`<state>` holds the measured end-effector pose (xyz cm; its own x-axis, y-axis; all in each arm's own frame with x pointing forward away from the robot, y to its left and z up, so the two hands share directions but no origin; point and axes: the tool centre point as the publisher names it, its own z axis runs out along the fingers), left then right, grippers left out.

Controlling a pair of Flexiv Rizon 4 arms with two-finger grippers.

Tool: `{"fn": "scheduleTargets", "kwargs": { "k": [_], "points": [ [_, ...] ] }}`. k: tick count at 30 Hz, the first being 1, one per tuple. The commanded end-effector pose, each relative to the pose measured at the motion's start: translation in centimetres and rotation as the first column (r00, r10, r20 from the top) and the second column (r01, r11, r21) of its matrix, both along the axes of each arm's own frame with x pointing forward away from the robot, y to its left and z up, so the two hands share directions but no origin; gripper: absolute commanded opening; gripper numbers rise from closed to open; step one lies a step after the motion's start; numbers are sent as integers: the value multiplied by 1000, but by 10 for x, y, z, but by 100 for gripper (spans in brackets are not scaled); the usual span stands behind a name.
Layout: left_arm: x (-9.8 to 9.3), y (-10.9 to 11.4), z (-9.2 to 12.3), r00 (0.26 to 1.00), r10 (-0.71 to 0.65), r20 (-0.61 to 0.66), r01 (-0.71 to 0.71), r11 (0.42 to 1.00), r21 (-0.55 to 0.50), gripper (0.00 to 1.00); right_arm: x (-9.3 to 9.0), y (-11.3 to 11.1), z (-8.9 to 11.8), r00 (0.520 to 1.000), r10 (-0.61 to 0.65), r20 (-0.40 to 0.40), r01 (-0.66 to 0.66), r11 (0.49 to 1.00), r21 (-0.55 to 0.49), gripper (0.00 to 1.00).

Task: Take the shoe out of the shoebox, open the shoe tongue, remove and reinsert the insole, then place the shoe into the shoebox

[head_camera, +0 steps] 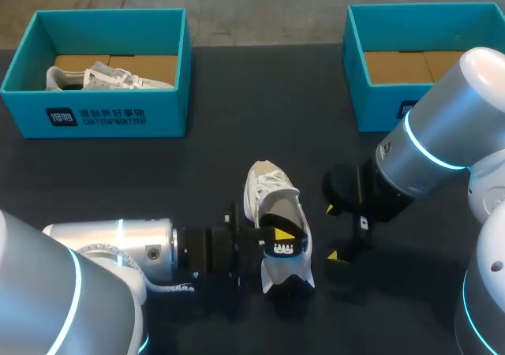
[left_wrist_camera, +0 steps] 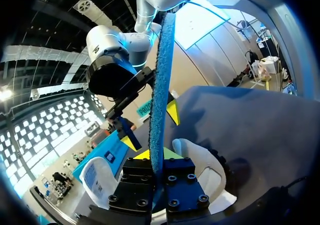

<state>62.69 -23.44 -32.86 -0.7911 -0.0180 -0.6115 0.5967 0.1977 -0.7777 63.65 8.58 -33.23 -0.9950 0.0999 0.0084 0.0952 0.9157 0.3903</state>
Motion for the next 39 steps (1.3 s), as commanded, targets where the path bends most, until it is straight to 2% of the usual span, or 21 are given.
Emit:
{"fn": "scheduleTargets", "kwargs": {
  "k": [1, 11, 28, 39],
  "points": [
    [-1, -4, -2, 1000, 16, 19, -16, 1000, 9, 0, -1, 1, -2, 1000, -2, 3, 2, 1000, 0, 100],
    [3, -8, -4, 997, 51, 51, -53, 998, 30, 0, -1, 1, -2, 1000, -2, 3, 2, 1000, 0, 100],
    [31, -6, -25, 995, 97, 11, -97, 993, 73, 0, -1, 1, -2, 1000, -2, 3, 2, 1000, 0, 100],
    [26, -5, -20, 996, 89, 9, -89, 993, 75, 0, -1, 1, -2, 1000, -2, 3, 2, 1000, 0, 100]
  ]
}}
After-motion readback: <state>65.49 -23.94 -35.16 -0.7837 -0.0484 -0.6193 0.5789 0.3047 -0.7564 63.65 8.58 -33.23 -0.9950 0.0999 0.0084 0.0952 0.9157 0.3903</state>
